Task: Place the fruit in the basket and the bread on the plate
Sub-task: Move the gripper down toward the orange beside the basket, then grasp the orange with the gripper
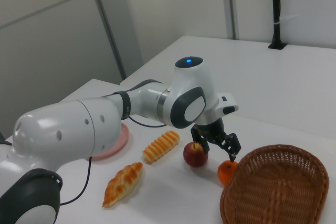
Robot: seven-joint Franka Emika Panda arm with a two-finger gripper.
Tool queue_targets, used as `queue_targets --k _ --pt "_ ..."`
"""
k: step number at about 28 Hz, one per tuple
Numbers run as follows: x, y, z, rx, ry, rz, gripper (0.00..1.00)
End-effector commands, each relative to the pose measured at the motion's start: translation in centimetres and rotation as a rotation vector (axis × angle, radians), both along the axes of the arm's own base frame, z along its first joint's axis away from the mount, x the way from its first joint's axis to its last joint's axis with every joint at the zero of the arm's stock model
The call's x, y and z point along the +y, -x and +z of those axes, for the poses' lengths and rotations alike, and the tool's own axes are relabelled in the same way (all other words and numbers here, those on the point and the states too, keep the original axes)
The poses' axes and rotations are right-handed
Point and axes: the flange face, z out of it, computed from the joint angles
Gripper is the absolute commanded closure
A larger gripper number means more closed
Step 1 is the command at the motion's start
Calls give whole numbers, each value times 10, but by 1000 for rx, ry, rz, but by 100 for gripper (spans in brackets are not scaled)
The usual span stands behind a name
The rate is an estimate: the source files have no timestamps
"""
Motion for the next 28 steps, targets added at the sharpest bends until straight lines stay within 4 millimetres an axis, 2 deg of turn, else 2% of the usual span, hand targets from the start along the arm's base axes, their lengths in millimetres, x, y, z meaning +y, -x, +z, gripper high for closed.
queue_targets --k 1,4,6,11,21,24,25,27,28 --pt "0 -1 -6 -6 36 32 0" --pt "-2 -2 -15 6 49 39 0" --pt "-5 -3 -29 23 78 55 0" --pt "-11 -4 -44 10 106 66 0" --pt "-17 -3 -50 12 126 68 2" --pt "-17 -2 -49 14 133 71 25" --pt "-17 -2 -49 15 134 72 53" --pt "-16 -2 -49 15 131 72 73" --pt "-16 -3 -48 12 123 67 100"
